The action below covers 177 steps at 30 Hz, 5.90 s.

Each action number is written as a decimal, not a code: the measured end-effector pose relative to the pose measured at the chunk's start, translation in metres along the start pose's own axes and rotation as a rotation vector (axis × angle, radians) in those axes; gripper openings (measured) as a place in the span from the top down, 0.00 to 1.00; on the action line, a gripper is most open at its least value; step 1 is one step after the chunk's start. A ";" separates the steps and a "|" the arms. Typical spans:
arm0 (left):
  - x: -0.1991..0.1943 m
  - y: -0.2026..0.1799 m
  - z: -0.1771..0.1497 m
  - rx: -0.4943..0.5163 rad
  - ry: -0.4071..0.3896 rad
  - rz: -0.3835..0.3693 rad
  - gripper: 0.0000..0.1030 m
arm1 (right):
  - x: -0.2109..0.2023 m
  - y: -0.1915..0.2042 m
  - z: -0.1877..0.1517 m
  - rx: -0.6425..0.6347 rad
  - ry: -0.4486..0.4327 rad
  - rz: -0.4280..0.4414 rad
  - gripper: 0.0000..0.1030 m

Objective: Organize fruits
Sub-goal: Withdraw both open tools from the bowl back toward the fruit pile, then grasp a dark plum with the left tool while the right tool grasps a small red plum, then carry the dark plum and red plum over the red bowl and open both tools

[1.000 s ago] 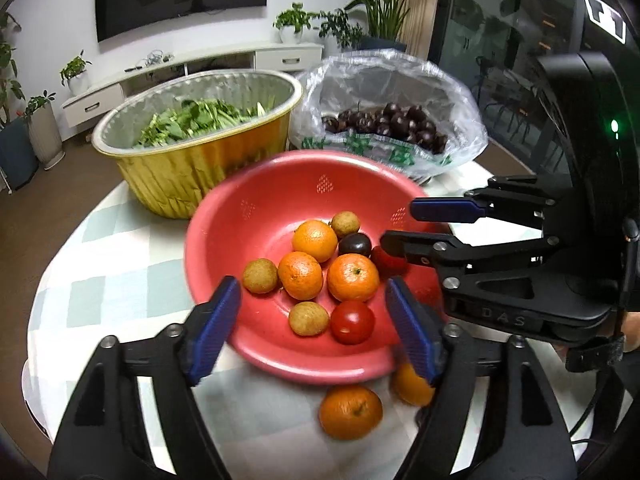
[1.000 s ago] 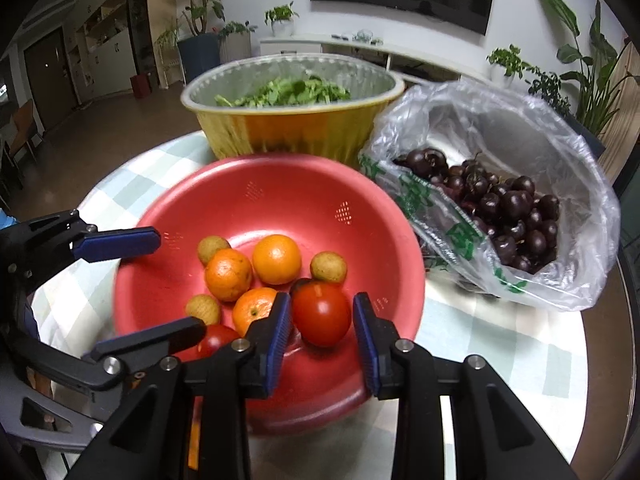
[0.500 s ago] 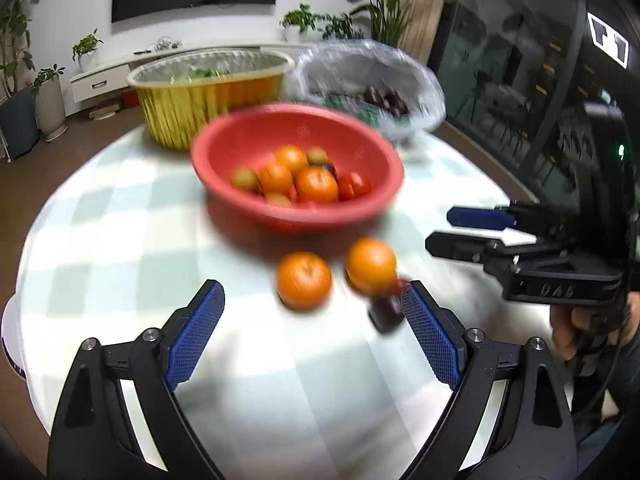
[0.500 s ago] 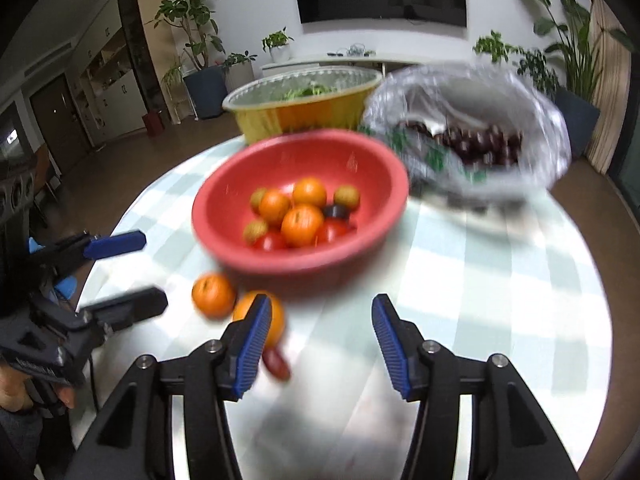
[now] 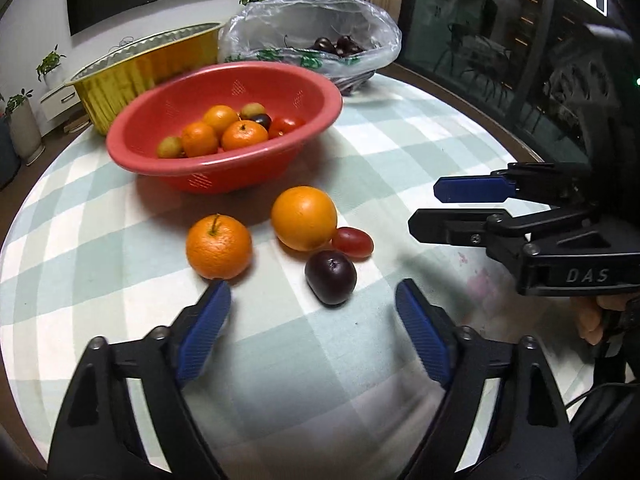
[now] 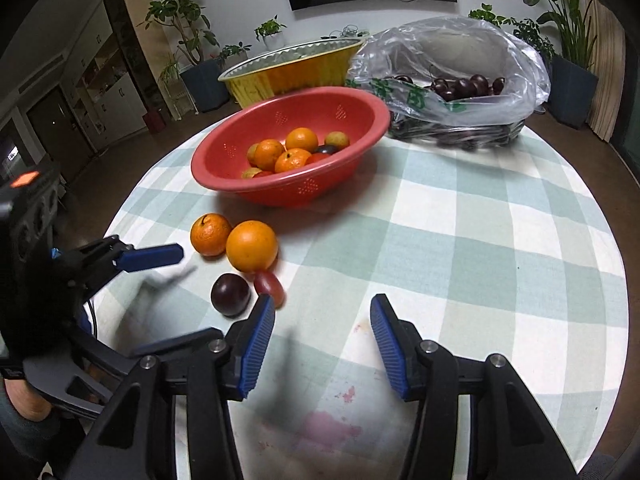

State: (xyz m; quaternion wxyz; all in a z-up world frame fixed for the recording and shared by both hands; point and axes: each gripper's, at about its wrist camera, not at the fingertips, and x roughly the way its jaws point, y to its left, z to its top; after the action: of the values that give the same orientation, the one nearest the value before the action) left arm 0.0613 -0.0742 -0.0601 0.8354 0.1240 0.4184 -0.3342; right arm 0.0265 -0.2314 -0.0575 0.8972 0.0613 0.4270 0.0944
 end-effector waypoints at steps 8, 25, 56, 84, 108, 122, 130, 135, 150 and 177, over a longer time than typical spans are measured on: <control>0.013 -0.007 0.009 0.015 0.020 -0.011 0.44 | 0.001 -0.002 -0.002 0.007 0.002 0.008 0.52; 0.020 -0.007 0.013 0.017 0.027 0.010 0.69 | 0.008 0.001 -0.003 -0.005 0.021 0.016 0.57; -0.023 0.023 -0.018 -0.110 -0.024 -0.006 0.75 | 0.026 0.025 0.003 -0.104 0.065 0.024 0.60; -0.022 0.025 -0.018 -0.122 -0.022 -0.029 0.74 | 0.044 0.059 0.009 -0.347 0.119 -0.049 0.81; 0.010 0.004 0.004 -0.027 0.016 -0.026 0.73 | 0.032 0.044 0.004 -0.260 0.123 -0.023 0.82; -0.014 0.016 -0.003 -0.069 -0.022 -0.029 0.75 | 0.019 0.033 0.007 -0.210 0.101 -0.024 0.82; -0.024 0.027 0.000 -0.071 -0.016 -0.026 0.75 | 0.011 0.020 0.014 -0.173 0.085 -0.035 0.82; -0.010 0.014 0.001 -0.049 0.020 -0.037 0.73 | 0.013 0.020 0.012 -0.171 0.088 -0.031 0.82; 0.007 0.000 -0.001 -0.013 0.027 -0.019 0.78 | 0.012 0.020 0.009 -0.154 0.079 -0.013 0.82; -0.064 0.085 0.073 -0.093 -0.130 0.056 0.77 | -0.004 0.015 0.078 -0.163 0.011 -0.046 0.82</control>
State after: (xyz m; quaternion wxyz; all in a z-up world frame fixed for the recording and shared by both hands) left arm 0.1352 -0.0166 0.0288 0.8747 0.0749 0.3745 -0.2984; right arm 0.0826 -0.2203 -0.0026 0.8988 -0.0225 0.4241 0.1087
